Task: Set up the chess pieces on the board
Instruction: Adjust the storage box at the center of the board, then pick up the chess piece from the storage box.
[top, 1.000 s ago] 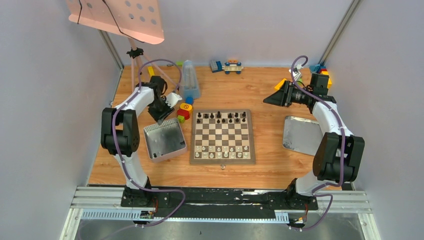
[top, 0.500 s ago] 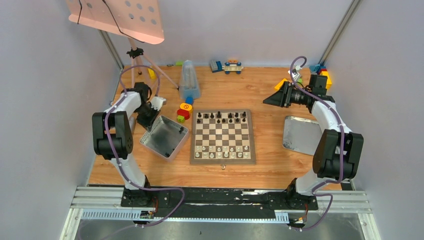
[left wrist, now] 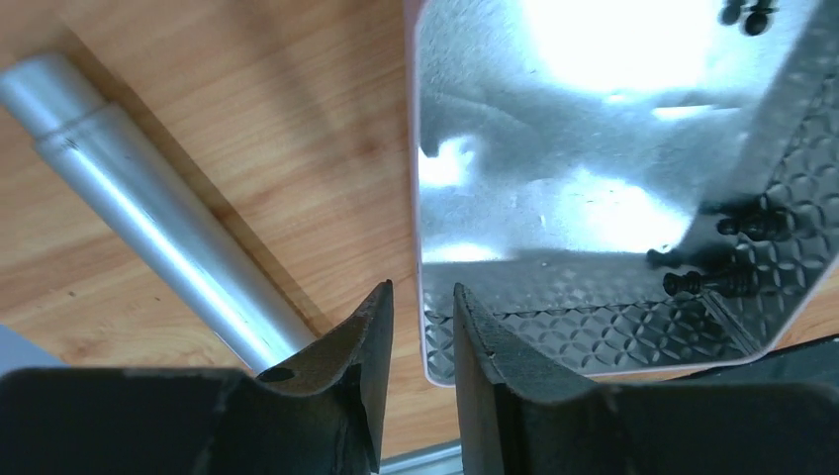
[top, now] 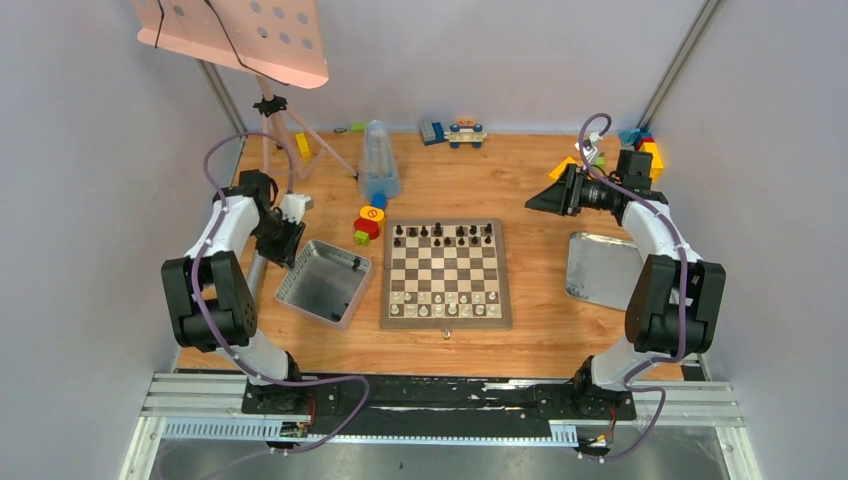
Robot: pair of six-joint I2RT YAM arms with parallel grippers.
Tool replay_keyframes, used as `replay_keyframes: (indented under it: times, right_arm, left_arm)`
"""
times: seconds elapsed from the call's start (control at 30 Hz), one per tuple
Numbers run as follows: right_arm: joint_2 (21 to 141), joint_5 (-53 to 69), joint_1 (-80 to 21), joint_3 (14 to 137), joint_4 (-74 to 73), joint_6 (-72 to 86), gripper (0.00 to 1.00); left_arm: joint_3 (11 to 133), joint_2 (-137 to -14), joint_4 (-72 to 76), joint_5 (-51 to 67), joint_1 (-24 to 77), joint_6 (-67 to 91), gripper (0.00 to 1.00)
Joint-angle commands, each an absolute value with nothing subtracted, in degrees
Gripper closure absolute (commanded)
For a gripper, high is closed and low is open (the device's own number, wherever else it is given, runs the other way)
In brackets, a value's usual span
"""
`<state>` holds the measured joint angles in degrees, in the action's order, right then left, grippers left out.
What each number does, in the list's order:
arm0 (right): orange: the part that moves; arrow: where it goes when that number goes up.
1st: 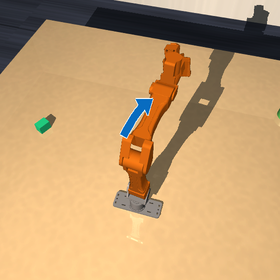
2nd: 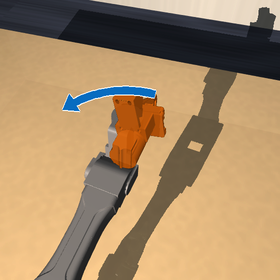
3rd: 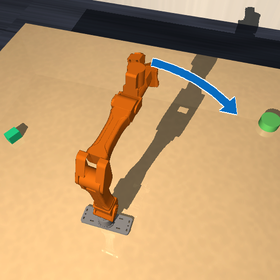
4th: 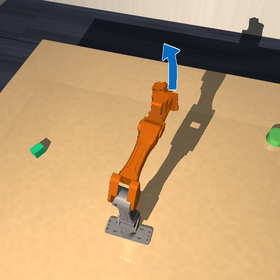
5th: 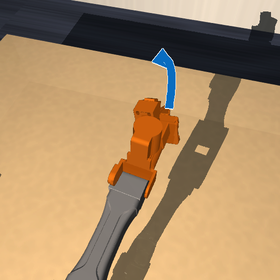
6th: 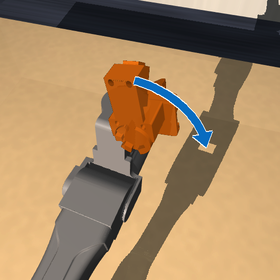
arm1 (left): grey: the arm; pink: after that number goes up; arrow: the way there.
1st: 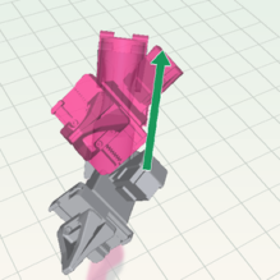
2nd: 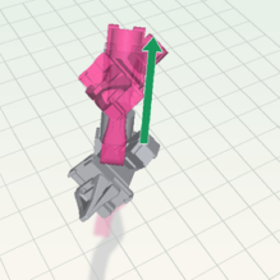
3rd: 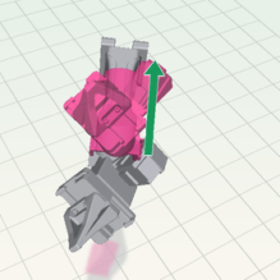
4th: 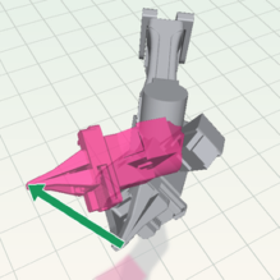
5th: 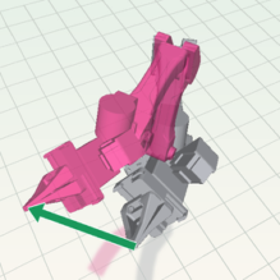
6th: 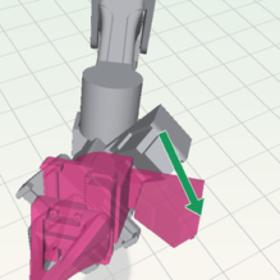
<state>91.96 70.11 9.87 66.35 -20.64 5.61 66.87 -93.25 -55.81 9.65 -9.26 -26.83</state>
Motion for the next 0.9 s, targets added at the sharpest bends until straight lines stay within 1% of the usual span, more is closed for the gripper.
replay_keyframes:
  times: [0.0, 0.03, 0.17, 0.4, 0.67, 0.77, 0.87]
  right_arm:
    - [92.19, 71.41, 9.67, 66.40, -19.83, 3.60, 0.48]
    - [92.17, 71.31, 9.67, 66.37, -19.87, 3.60, 0.48]
    - [92.34, 70.65, 9.67, 66.45, -19.88, 3.35, 0.48]
    - [92.90, 69.43, 9.67, 66.70, -20.74, 2.10, 0.48]
    - [93.00, 66.86, 9.66, 67.30, -22.02, 0.35, 0.48]
    - [93.68, 66.36, 9.67, 67.39, -22.41, 0.27, 0.49]
    - [94.10, 66.38, 9.67, 67.50, -22.66, 0.28, 0.49]
  left_arm:
    - [71.00, -88.99, -55.21, 16.98, -9.11, -33.27, 0.62]
    - [71.85, -88.92, -55.33, 18.24, -8.82, -34.11, 0.61]
    - [72.15, -88.75, -55.94, 21.42, -5.64, -33.00, 0.60]
    - [69.72, -89.57, -48.63, 25.82, 0.59, -24.64, 0.60]
    - [65.63, -92.48, -40.62, 23.97, 7.54, -18.99, 0.63]
    - [64.70, -94.13, -38.71, 22.78, 8.93, -16.63, 0.66]
    - [63.22, -95.00, -37.56, 21.27, 10.26, -15.50, 0.66]
